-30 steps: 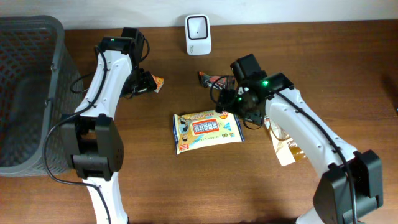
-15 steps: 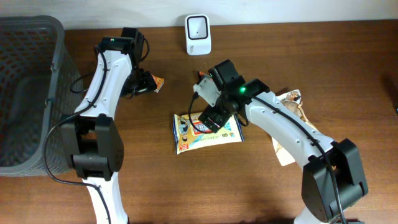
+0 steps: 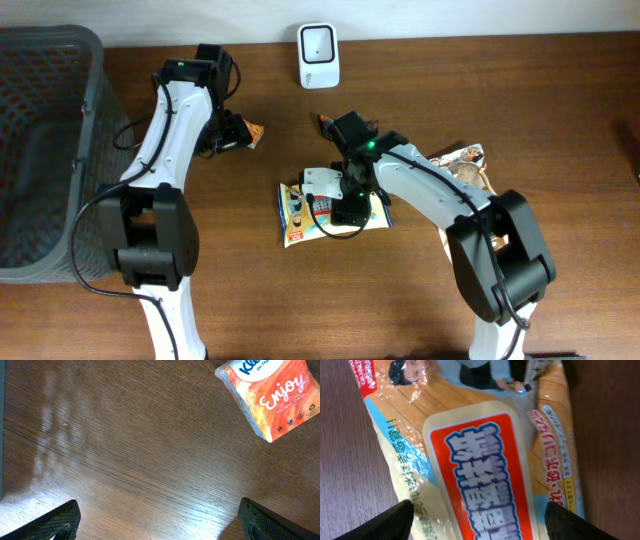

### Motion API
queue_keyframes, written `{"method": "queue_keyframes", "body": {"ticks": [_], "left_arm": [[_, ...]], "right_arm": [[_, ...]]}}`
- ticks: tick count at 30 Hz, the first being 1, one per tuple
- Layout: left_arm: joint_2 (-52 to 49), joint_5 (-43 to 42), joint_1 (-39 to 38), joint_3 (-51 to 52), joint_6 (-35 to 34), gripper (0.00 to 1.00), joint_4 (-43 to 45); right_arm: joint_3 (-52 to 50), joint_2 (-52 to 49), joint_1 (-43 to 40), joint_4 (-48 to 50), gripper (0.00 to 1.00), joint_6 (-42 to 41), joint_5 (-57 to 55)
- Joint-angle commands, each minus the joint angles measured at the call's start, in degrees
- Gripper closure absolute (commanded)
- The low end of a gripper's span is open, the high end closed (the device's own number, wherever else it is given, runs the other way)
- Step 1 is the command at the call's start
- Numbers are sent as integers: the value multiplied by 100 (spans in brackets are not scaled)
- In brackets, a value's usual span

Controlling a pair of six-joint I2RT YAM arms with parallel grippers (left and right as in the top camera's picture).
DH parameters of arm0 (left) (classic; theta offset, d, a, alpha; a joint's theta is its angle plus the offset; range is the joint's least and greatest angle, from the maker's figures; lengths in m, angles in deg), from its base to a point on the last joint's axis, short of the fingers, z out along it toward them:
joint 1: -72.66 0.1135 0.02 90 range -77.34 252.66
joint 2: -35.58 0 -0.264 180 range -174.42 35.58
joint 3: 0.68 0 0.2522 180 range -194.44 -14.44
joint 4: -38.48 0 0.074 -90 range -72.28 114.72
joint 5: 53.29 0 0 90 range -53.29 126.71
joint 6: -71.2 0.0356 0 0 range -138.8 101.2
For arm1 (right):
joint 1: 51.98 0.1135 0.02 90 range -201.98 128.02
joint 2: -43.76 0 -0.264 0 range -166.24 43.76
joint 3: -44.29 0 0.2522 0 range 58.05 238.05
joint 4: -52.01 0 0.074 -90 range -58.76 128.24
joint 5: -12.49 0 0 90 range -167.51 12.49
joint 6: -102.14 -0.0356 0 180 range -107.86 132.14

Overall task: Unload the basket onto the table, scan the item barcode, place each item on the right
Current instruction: 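Lower the right gripper onto the pack's top edge to grasp it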

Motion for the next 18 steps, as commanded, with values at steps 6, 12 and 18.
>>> {"method": "queue_keyframes", "body": {"ticks": [6, 12, 18], "left_arm": [[13, 20, -2, -28, -57, 1, -4], [13, 20, -2, -28, -55, 1, -4], [13, 20, -2, -28, -55, 1, -4]], "right_arm": [[-26, -603, 9, 109, 20, 376, 201], [22, -656, 9, 326, 90, 105, 96], [376, -656, 0, 623, 96, -1974, 96]]}}
